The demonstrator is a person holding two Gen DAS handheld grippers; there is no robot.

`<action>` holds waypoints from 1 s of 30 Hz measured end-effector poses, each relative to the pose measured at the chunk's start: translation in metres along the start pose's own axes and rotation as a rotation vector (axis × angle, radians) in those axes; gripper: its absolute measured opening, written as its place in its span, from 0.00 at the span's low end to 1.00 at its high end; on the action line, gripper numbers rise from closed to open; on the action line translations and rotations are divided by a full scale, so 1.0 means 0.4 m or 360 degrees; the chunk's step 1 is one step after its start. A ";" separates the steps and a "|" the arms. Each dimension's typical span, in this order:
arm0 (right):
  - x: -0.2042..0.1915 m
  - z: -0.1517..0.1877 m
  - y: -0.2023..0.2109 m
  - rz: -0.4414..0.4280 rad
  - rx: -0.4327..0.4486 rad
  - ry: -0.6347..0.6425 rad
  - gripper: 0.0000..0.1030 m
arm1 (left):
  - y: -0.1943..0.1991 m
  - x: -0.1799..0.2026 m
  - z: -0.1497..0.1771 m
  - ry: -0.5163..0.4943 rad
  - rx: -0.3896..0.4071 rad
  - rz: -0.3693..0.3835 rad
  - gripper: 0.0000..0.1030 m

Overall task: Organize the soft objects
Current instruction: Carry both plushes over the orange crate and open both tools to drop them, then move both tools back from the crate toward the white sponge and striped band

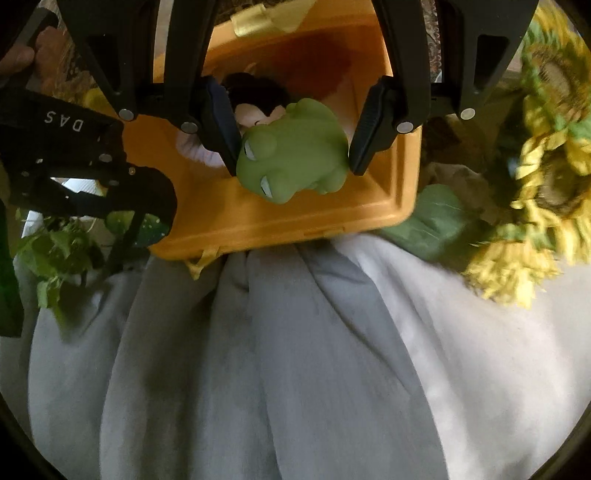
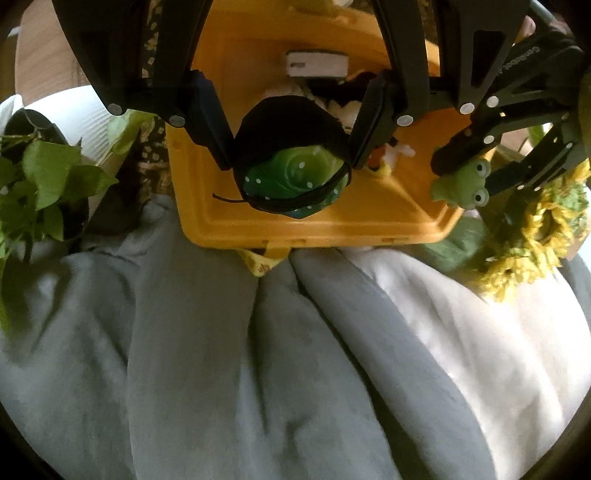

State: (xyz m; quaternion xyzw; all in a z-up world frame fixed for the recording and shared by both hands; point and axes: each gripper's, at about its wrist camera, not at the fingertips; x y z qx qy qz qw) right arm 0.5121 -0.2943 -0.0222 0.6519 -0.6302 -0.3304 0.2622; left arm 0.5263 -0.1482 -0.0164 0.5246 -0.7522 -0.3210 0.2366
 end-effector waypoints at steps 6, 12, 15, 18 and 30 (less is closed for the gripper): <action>0.016 -0.011 -0.029 -0.0015 -0.0061 -0.0023 0.71 | -0.043 0.010 -0.010 -0.0042 -0.0072 -0.0023 0.72; 0.017 -0.019 0.004 0.0060 0.0003 -0.0019 0.74 | -0.016 0.010 -0.014 -0.0050 0.0003 -0.0084 0.80; 0.018 -0.015 0.031 0.0083 0.0043 -0.0037 0.74 | 0.008 0.012 -0.006 -0.0049 0.0043 -0.0092 0.80; 0.015 -0.008 0.063 0.0080 0.0077 -0.0057 0.74 | 0.040 0.013 0.003 -0.0037 0.0084 -0.0118 0.80; -0.028 0.034 0.216 0.0151 0.0284 0.0012 0.82 | 0.202 0.023 0.056 -0.0046 0.0326 -0.0200 0.87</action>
Point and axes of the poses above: each gripper's, at about its wrist camera, not at the fingertips, and y roughly against the way its jaws point, x to its right, z to its underside, and after that the axes turned 4 degrees about y, right-handed
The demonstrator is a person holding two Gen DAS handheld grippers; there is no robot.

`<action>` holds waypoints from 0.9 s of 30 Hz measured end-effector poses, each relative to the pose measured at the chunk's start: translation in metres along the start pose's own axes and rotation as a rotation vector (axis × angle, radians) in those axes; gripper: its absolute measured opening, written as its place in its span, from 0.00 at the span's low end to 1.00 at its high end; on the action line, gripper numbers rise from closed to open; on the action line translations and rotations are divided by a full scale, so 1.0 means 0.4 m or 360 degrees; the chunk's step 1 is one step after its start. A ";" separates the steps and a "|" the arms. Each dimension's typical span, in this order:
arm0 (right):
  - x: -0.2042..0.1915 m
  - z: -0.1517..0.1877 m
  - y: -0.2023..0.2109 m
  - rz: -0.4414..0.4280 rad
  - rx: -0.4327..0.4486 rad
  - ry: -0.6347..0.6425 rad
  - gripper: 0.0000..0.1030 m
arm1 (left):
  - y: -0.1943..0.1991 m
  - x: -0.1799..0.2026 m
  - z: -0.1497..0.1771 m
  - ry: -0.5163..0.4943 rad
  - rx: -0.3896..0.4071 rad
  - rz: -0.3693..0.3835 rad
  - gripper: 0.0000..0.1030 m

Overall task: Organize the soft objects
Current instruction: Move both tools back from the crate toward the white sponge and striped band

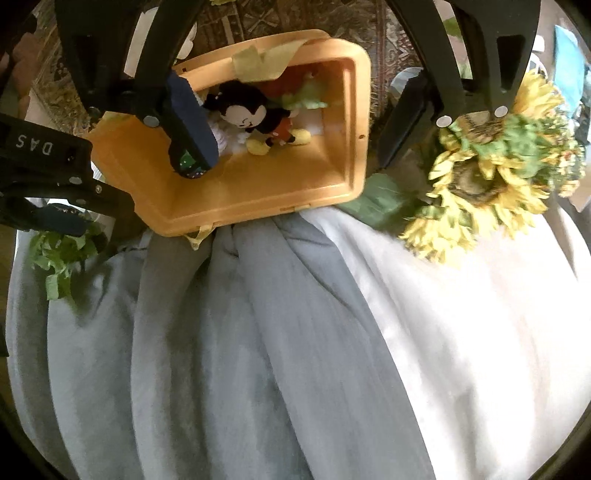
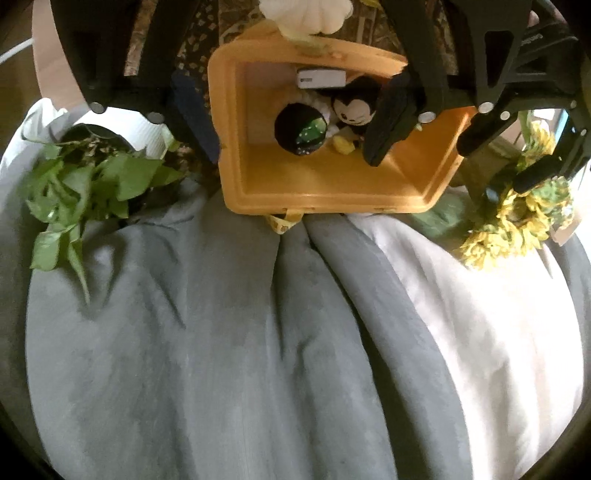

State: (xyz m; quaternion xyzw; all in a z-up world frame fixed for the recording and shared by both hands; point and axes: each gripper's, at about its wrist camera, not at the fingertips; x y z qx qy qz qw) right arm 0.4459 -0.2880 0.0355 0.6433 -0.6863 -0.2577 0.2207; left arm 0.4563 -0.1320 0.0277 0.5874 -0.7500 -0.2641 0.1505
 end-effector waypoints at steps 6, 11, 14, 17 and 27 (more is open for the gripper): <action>-0.019 0.031 0.055 0.0011 0.0059 0.0020 0.88 | 0.062 -0.004 0.031 0.0001 0.0075 -0.0016 0.89; -0.032 0.074 0.086 0.0002 0.0072 0.0045 0.89 | 0.105 -0.005 0.073 -0.0014 0.0129 -0.0042 0.90; -0.040 0.095 0.095 0.0008 0.0077 0.0070 0.89 | 0.125 -0.002 0.107 -0.0028 0.0137 -0.0059 0.90; -0.045 0.121 0.107 0.0001 0.0079 0.0088 0.89 | 0.140 -0.001 0.137 -0.0020 0.0113 -0.0051 0.90; -0.058 0.202 0.119 -0.0018 0.0011 0.0150 0.89 | 0.165 0.015 0.220 -0.0044 0.0057 -0.0020 0.91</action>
Point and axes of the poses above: each gripper's, at about its wrist camera, not at the fingertips, and y roughly against the way its jaws point, x to its right, z to its underside, and after that the axes turned 4 degrees about y, right-handed
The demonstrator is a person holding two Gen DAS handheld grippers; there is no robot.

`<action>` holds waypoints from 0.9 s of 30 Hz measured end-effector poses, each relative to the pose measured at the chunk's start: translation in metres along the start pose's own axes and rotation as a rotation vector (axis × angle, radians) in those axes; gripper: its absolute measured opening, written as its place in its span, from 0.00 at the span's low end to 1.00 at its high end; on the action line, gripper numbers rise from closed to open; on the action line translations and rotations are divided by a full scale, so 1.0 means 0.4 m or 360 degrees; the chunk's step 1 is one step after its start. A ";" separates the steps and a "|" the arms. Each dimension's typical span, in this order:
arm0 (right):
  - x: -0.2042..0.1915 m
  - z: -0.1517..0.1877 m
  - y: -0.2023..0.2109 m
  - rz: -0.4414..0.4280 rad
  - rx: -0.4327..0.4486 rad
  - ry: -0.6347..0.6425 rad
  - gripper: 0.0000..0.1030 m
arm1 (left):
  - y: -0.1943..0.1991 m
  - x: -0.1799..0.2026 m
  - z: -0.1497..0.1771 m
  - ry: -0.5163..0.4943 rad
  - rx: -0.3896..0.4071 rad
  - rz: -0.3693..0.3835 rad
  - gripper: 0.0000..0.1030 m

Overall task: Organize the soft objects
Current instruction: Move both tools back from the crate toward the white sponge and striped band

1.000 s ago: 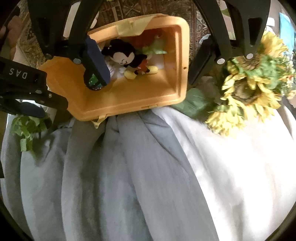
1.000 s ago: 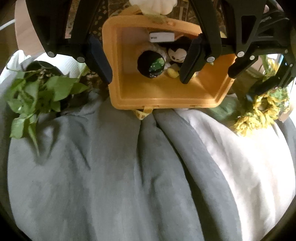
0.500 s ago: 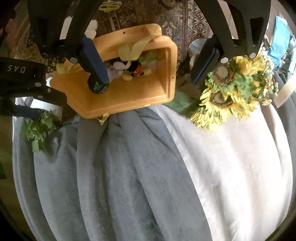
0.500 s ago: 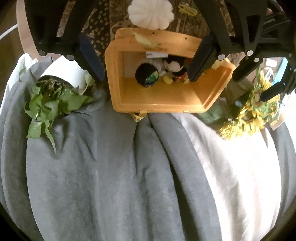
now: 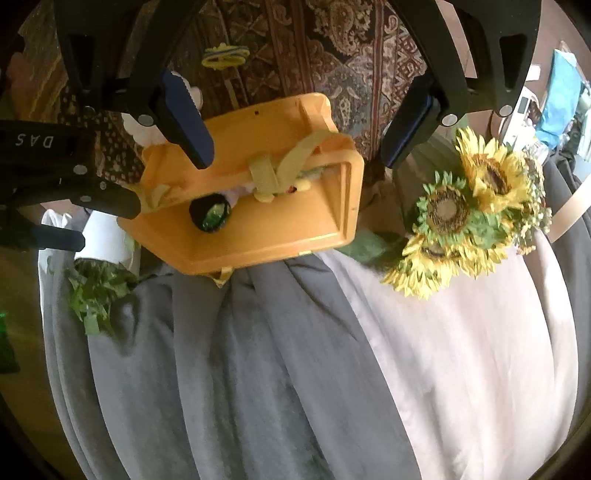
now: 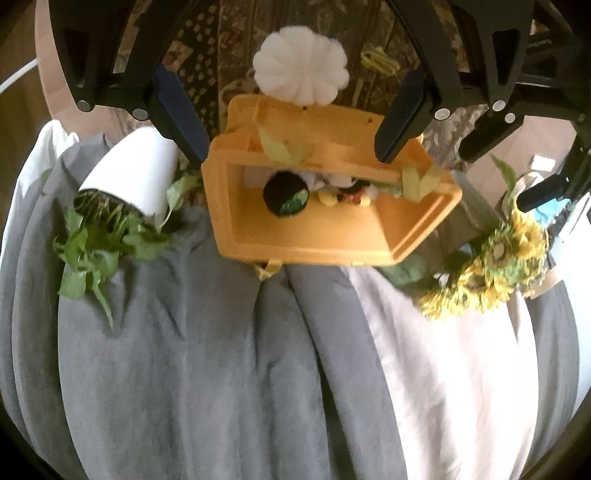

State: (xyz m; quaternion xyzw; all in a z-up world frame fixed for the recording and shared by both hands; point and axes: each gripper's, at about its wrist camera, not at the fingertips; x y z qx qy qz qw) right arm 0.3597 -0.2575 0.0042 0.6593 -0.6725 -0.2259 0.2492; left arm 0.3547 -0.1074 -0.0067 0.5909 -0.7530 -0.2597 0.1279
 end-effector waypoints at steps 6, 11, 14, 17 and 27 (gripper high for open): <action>-0.007 0.039 -0.025 -0.0031 -0.0109 0.0011 0.89 | -0.001 0.011 0.046 -0.0006 -0.0026 -0.0005 0.91; -0.011 0.070 -0.043 -0.0051 -0.0184 0.0007 0.89 | -0.002 0.015 0.087 -0.0004 -0.0059 0.0009 0.91; -0.014 0.096 -0.060 -0.0070 -0.0244 0.0000 0.89 | -0.002 0.022 0.113 -0.0017 -0.0071 0.0014 0.91; -0.016 0.118 -0.073 -0.0081 -0.0292 -0.0013 0.89 | -0.005 0.029 0.134 -0.0032 -0.0086 0.0014 0.91; 0.001 0.196 -0.111 -0.0114 -0.0425 -0.0067 0.89 | -0.017 0.069 0.208 -0.0067 -0.0167 0.0087 0.91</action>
Point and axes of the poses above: each gripper's, at about its wrist camera, not at the fingertips, and y roughly against the way its jaws point, x to its right, z to its underside, and after that the axes turned 4 degrees about y, right-handed
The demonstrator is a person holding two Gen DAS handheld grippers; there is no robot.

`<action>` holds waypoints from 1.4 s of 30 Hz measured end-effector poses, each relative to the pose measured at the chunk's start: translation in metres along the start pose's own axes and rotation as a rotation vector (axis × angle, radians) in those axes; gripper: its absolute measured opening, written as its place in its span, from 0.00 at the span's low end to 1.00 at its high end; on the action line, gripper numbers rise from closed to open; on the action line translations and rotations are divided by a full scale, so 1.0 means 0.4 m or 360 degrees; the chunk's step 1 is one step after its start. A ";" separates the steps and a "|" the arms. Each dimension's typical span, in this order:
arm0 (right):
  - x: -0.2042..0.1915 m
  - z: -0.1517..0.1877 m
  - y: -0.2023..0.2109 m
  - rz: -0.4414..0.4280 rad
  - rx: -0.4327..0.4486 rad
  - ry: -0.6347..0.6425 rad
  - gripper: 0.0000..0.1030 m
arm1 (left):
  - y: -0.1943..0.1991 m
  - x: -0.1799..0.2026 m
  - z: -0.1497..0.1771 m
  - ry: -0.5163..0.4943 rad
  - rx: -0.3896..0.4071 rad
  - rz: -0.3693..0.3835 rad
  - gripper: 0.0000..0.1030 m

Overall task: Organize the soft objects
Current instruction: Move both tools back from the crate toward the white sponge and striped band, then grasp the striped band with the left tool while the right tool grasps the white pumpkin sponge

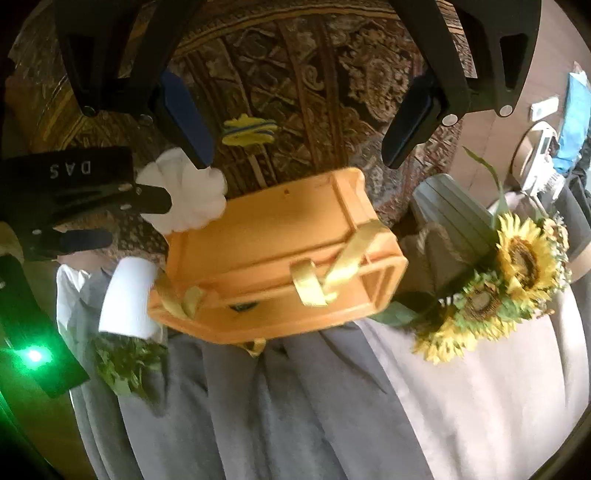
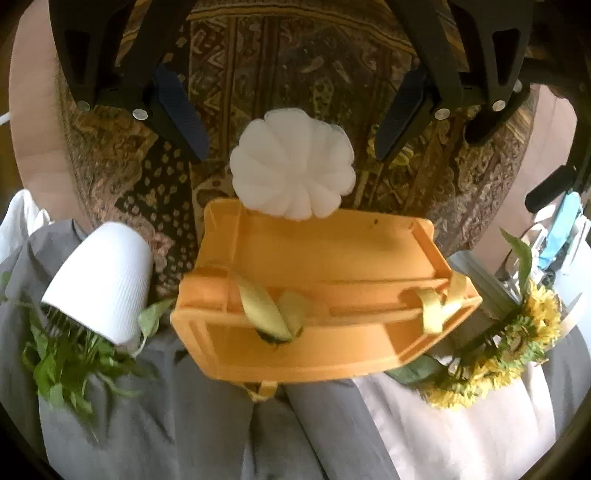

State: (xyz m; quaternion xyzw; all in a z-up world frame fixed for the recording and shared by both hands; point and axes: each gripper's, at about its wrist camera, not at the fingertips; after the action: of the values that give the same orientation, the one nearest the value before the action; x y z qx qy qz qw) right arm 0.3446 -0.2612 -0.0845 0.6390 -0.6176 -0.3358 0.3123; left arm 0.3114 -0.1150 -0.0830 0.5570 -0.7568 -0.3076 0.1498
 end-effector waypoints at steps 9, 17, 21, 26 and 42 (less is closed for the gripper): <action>0.017 0.021 -0.057 -0.0003 -0.0111 -0.0017 0.95 | -0.056 0.024 0.041 -0.0013 -0.0110 0.0066 0.91; 0.026 -0.001 -0.099 0.0026 -0.0167 0.0000 0.98 | -0.112 0.058 0.063 -0.0046 -0.0168 0.0096 0.91; 0.028 -0.011 -0.118 0.0020 -0.0175 -0.0013 0.98 | -0.140 0.065 0.068 -0.0034 -0.0186 0.0102 0.91; 0.021 -0.012 -0.149 -0.0024 -0.0221 -0.0038 0.98 | -0.176 0.062 0.076 -0.0004 -0.0225 0.0114 0.86; 0.008 -0.026 -0.236 -0.0078 -0.0334 -0.0083 0.98 | -0.253 0.066 0.090 0.0072 -0.0335 0.0160 0.57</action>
State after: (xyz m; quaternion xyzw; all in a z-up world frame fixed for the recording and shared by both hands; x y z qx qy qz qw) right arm 0.4080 -0.2607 -0.1555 0.6087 -0.5711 -0.4227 0.3532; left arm 0.3582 -0.1483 -0.1776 0.5062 -0.7437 -0.3650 0.2397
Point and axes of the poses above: each gripper's, at about its wrist camera, not at the fingertips, and y roughly against the way its jaws point, x to its right, z to its underside, and after that the axes turned 4 degrees about y, right-handed
